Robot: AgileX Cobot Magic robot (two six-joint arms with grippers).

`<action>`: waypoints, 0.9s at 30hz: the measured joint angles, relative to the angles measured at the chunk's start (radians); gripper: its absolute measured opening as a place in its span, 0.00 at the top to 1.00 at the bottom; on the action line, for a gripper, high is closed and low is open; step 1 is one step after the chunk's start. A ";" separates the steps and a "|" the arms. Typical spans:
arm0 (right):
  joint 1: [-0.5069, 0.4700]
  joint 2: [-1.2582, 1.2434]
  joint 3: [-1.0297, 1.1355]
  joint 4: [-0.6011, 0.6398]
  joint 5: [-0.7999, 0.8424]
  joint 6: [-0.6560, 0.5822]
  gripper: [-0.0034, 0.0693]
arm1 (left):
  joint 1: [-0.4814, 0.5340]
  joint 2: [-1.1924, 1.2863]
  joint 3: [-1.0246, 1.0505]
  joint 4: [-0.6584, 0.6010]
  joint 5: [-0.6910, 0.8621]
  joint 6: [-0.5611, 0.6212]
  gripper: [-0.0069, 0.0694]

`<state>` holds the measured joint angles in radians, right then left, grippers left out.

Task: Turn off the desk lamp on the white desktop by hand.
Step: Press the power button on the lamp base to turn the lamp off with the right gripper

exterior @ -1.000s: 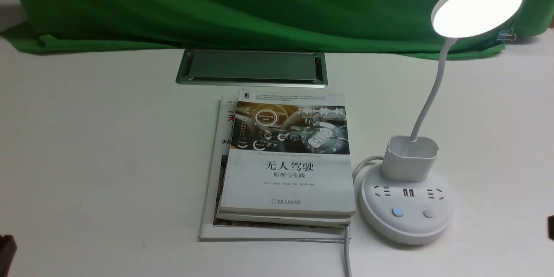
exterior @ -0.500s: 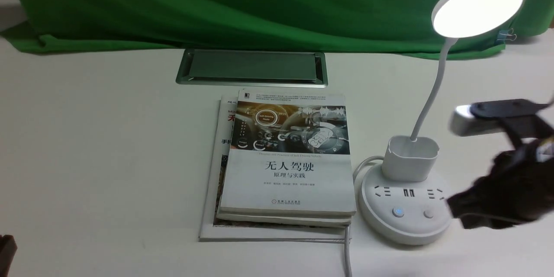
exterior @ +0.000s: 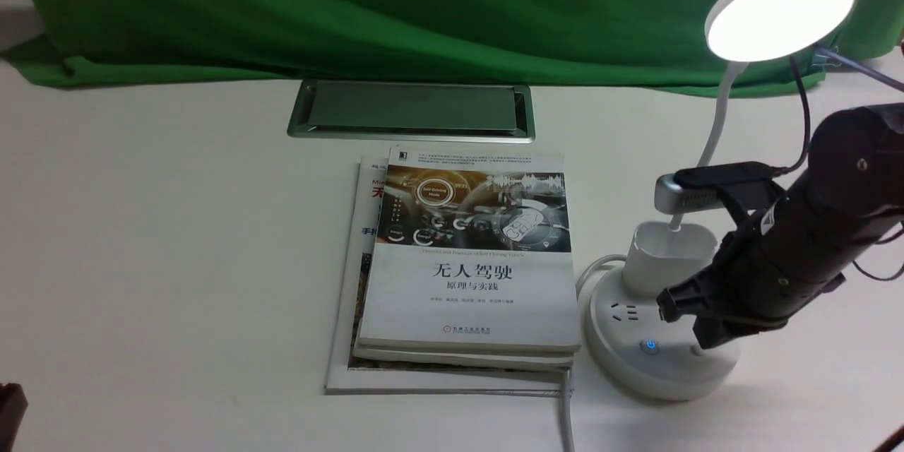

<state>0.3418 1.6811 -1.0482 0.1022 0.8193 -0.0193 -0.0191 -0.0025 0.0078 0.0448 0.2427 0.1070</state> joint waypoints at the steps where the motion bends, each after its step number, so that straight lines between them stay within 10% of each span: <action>1: -0.001 0.006 -0.008 0.000 -0.001 0.000 0.90 | 0.000 0.000 0.000 0.000 0.000 0.000 0.88; 27: -0.020 0.059 -0.032 0.005 0.002 -0.001 0.90 | 0.000 0.000 0.000 0.000 0.000 0.001 0.88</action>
<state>0.3219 1.7403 -1.0804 0.1072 0.8212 -0.0205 -0.0191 -0.0025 0.0078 0.0448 0.2427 0.1082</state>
